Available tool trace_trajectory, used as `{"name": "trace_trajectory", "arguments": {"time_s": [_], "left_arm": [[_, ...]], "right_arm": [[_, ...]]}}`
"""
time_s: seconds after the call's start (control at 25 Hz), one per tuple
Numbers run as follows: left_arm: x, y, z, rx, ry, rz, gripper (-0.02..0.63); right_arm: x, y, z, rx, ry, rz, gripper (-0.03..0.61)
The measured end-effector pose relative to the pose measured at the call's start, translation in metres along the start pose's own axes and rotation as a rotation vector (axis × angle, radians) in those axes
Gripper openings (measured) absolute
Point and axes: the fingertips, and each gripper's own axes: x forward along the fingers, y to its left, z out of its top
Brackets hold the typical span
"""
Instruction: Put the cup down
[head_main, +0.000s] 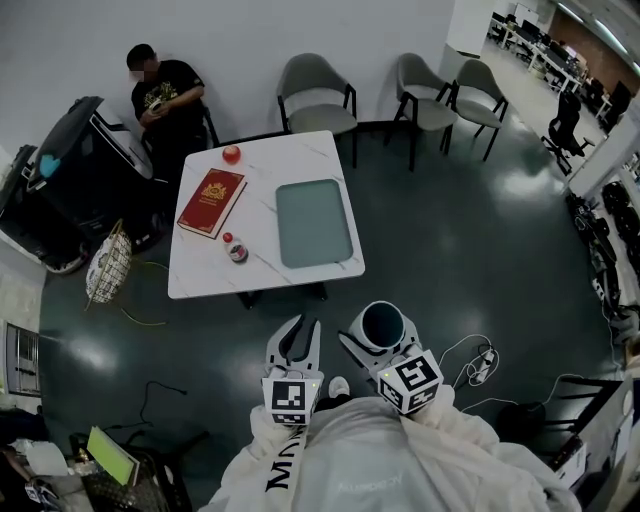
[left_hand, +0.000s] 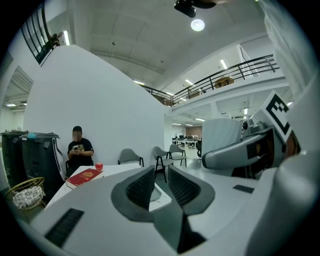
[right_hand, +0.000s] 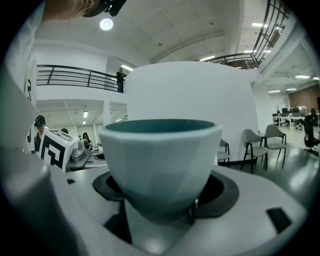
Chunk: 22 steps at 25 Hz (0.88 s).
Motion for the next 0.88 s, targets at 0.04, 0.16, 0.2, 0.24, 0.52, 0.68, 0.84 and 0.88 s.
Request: {"name": "trace_trajectory", "arguments": {"time_s": [0.04, 0.16, 0.2, 0.24, 0.52, 0.68, 0.84, 0.88], "left_arm": [[0.001, 0.003, 0.000, 0.003, 0.001, 0.001, 0.094], [0.004, 0.011, 0.000, -0.002, -0.006, 0.010, 0.094], [0.005, 0.013, 0.001, -0.002, -0.008, 0.013, 0.094], [0.006, 0.015, 0.001, -0.001, -0.011, 0.016, 0.094], [0.014, 0.026, 0.005, -0.003, -0.016, 0.040, 0.094], [0.018, 0.029, 0.008, 0.013, -0.021, 0.051, 0.094], [0.024, 0.032, 0.006, 0.014, -0.008, 0.063, 0.094], [0.026, 0.032, 0.005, 0.018, -0.006, 0.062, 0.094]], "right_arm": [[0.003, 0.001, 0.000, -0.002, 0.002, 0.002, 0.373], [0.009, 0.000, 0.003, -0.011, 0.004, 0.001, 0.373], [0.011, -0.002, 0.005, -0.014, 0.003, 0.000, 0.373], [0.012, -0.003, 0.007, -0.017, 0.002, -0.002, 0.373], [0.022, -0.009, 0.014, -0.017, -0.004, 0.002, 0.373], [0.029, -0.017, 0.016, -0.009, -0.012, 0.004, 0.373], [0.036, -0.022, 0.017, 0.002, -0.018, 0.012, 0.373], [0.038, -0.024, 0.016, 0.005, -0.019, 0.013, 0.373]]}}
